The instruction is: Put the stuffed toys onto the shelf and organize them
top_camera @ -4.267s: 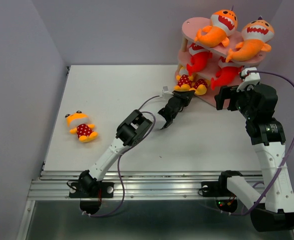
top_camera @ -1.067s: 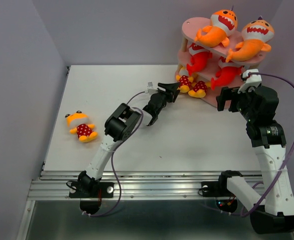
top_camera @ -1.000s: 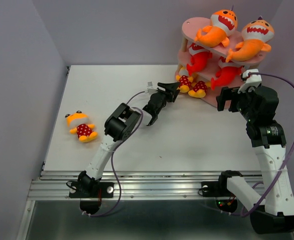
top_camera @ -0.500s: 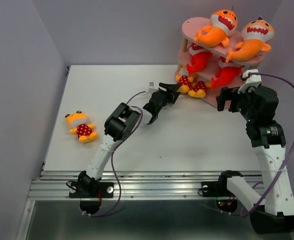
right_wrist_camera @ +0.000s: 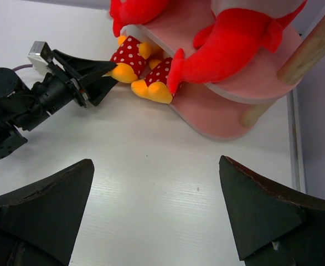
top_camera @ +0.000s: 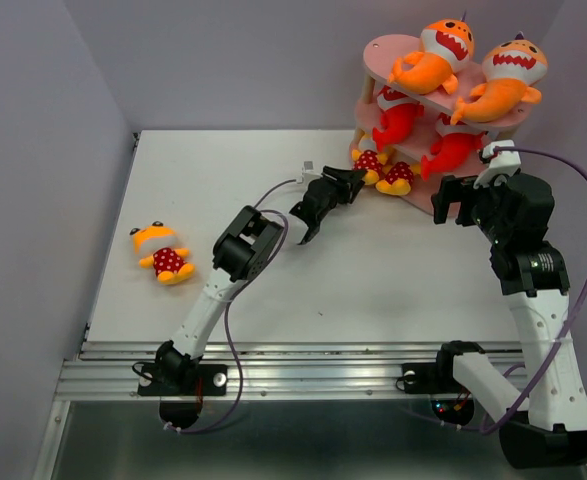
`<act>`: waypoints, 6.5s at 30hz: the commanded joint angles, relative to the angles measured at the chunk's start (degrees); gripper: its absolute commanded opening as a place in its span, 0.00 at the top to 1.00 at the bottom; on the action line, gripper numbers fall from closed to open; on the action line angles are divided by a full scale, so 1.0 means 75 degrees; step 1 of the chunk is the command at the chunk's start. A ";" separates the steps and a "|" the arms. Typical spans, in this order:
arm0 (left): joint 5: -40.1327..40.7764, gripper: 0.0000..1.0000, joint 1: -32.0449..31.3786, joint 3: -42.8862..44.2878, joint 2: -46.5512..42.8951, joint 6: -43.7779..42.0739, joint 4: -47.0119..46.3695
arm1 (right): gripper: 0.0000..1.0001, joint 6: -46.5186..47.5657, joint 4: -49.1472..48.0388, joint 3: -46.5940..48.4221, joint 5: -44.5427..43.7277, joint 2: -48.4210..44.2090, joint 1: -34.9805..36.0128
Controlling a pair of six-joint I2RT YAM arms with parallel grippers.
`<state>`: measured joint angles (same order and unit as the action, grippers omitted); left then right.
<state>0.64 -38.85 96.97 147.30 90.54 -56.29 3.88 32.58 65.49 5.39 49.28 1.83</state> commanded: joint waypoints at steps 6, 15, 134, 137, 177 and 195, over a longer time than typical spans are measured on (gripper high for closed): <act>-0.0051 0.55 0.0024 0.0571 0.0105 -0.0025 -0.0252 | 0.00 0.0104 -0.0312 -0.0049 -0.0156 -0.0172 -0.0068; -0.0320 0.64 0.0094 0.1085 0.0304 -0.0072 0.0052 | 0.00 0.0104 -0.0289 -0.0037 -0.0179 -0.0183 -0.0068; -0.3560 0.83 0.8297 -0.8675 -1.0652 -0.8521 0.7660 | 0.00 0.3280 0.2125 -0.0330 0.6676 0.1610 0.0097; -0.4642 1.00 0.8309 -0.8967 -1.1178 -0.8522 0.6956 | 0.00 0.3233 0.2125 -0.0365 0.6606 0.1516 0.0097; -0.8934 1.00 0.0376 -0.7480 -0.6364 -0.0119 -0.8397 | 0.00 -0.0340 0.1803 0.1568 0.7342 0.2534 0.0097; -0.9168 1.00 0.0094 -0.6895 -0.6199 0.0010 -0.8385 | 0.00 0.0631 0.3800 0.1112 0.6944 0.3625 0.0705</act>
<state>-66.85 -38.02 41.60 100.79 90.15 -73.93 9.08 57.84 75.31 55.31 76.95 5.56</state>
